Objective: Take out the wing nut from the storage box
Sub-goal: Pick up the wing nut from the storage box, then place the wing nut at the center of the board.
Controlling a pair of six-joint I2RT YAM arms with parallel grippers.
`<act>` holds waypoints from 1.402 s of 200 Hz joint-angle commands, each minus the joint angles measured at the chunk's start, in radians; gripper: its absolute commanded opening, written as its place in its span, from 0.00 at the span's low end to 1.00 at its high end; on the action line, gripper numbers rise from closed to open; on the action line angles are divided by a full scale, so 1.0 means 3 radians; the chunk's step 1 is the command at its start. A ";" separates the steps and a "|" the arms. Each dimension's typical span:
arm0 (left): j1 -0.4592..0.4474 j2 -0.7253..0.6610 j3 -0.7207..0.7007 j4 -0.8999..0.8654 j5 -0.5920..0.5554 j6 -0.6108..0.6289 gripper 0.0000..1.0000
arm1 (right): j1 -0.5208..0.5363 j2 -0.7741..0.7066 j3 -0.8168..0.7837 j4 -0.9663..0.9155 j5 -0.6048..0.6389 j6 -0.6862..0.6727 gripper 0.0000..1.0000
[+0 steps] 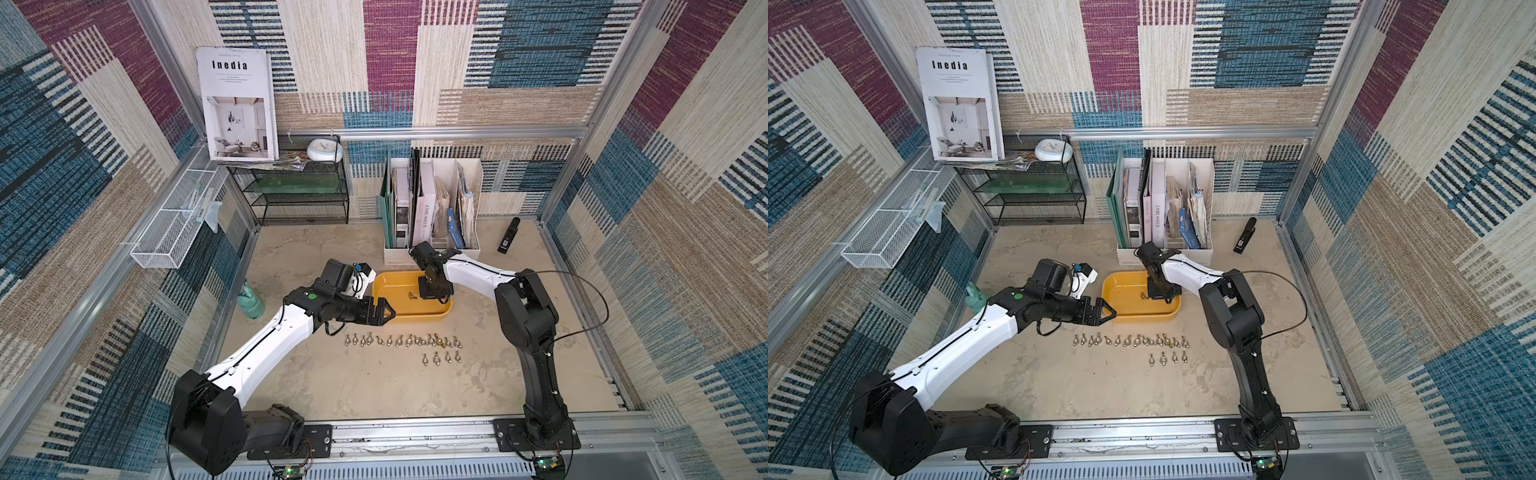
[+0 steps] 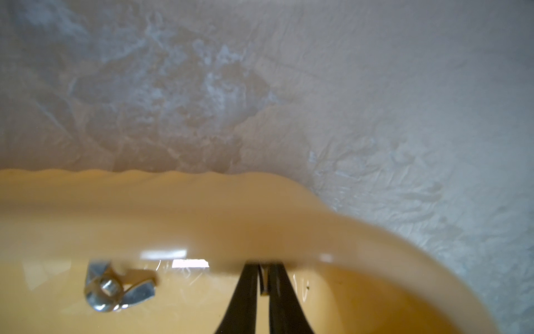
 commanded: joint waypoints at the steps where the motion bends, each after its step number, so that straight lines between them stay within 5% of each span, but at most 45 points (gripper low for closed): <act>1: 0.0003 -0.0033 -0.0012 0.0023 0.0011 -0.0018 0.99 | 0.0002 -0.0025 -0.0016 -0.0024 0.0025 -0.0026 0.03; 119: 0.0002 -0.0412 -0.0261 0.0016 -0.0064 -0.0188 0.99 | 0.0205 -0.0764 -0.0396 -0.0091 0.0040 0.0037 0.00; 217: -0.0002 -0.0927 -0.0533 -0.0145 -0.0201 -0.0399 0.99 | 0.1057 -0.1679 -0.1214 -0.0154 0.0104 0.0594 0.00; 280: -0.0002 -0.1268 -0.0640 -0.0403 -0.0248 -0.0403 0.99 | 0.1643 -0.1617 -0.1526 0.0132 -0.0023 0.0918 0.00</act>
